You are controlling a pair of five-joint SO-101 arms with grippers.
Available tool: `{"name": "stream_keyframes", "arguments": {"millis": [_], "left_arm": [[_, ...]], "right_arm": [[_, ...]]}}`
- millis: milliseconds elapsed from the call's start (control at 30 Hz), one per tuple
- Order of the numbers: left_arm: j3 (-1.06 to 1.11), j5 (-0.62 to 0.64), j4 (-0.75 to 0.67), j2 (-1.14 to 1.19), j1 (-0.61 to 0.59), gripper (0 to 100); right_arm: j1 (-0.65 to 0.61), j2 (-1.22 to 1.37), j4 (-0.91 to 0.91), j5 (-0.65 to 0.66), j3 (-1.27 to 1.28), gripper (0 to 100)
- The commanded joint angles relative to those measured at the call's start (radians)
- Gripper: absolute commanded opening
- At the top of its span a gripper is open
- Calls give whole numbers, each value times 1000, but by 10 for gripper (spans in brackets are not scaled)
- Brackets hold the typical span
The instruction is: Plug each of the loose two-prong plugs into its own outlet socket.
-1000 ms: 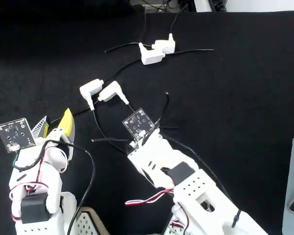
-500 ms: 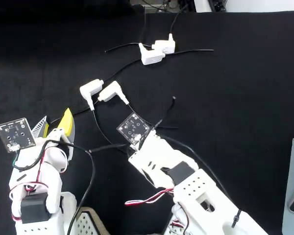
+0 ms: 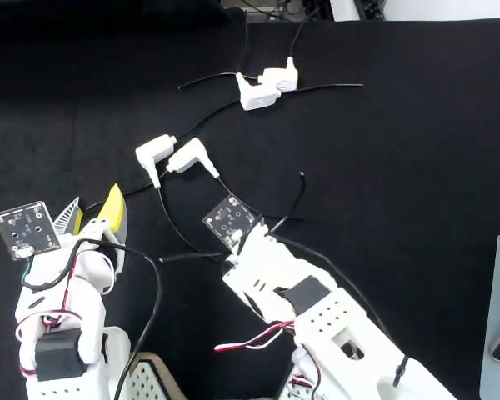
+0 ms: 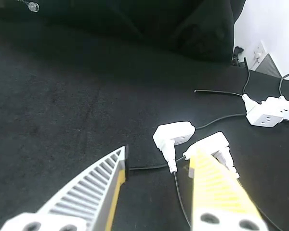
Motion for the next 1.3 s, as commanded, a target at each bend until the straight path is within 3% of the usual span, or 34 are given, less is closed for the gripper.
{"name": "stream_keyframes", "arguments": {"millis": [0,333,533,967,1133,1267], "left_arm": [[-58,9,-2,2,-10,216],[-58,9,0,2,-18,216],[-64,35,-2,0,-90,216],[-73,46,-2,0,-131,216],[-73,46,-2,0,-131,216],[-73,46,-2,0,-130,216]], "right_arm": [[-5,7,8,-38,-28,13],[-3,-1,9,-40,-36,17],[-3,1,63,-153,-88,149],[-3,-1,100,-157,-120,15],[49,1,87,-146,-97,12],[80,5,17,-63,-38,12]]}}
